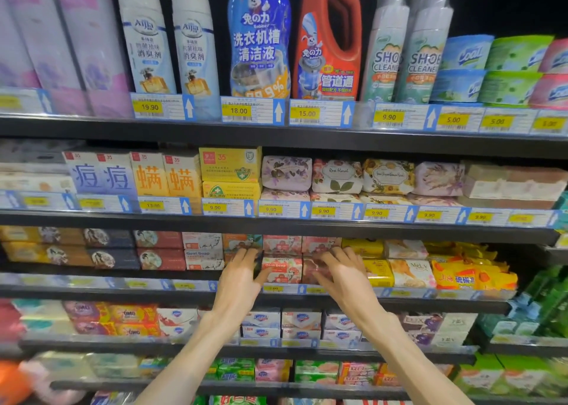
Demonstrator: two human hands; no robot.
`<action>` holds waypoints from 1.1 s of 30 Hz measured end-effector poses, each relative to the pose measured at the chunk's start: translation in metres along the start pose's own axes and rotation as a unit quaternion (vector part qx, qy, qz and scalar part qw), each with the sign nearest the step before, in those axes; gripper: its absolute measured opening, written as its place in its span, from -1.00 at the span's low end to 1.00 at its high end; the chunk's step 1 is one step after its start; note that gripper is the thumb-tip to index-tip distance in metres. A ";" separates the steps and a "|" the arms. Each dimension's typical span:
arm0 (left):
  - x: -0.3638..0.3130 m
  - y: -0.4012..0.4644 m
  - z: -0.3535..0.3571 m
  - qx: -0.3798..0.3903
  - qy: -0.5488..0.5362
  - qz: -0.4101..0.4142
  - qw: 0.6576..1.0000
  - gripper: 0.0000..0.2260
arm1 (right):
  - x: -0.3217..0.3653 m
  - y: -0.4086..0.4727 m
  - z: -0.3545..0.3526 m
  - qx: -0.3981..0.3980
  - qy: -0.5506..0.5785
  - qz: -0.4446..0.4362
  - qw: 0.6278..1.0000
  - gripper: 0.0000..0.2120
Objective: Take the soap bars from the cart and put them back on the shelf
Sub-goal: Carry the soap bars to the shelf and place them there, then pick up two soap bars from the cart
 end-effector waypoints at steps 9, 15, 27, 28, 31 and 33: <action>0.080 -0.080 -0.095 -0.077 0.142 -0.041 0.986 -0.60 | 0.129 0.022 0.047 0.090 0.168 -0.193 0.963 -0.67; 0.171 -0.190 -0.175 -0.109 0.208 -0.174 0.956 -0.56 | 0.276 0.012 0.088 0.149 0.264 -0.327 0.895 -0.58; 0.320 -0.390 -0.341 -0.112 0.294 -0.349 0.883 -0.55 | 0.587 -0.054 0.093 0.251 0.290 -0.496 0.779 -0.53; 0.333 -0.403 -0.355 -0.112 0.301 -0.355 0.878 -0.54 | 0.613 -0.061 0.093 0.253 0.284 -0.509 0.772 -0.54; 0.372 -0.444 -0.393 -0.103 0.311 -0.378 0.866 -0.49 | 0.686 -0.079 0.099 0.264 0.288 -0.538 0.747 -0.48; 0.395 -0.470 -0.416 -0.106 0.313 -0.391 0.859 -0.43 | 0.733 -0.092 0.108 0.274 0.288 -0.555 0.730 -0.47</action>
Point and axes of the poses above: each hand's wrist, its own y-axis towards the middle knuckle, its own z-axis out of the palm, x = y × z, the point moved 2 cm from there along y, towards the middle knuckle, and after that the axes turned 6 degrees about y, right-handed, at the moved point
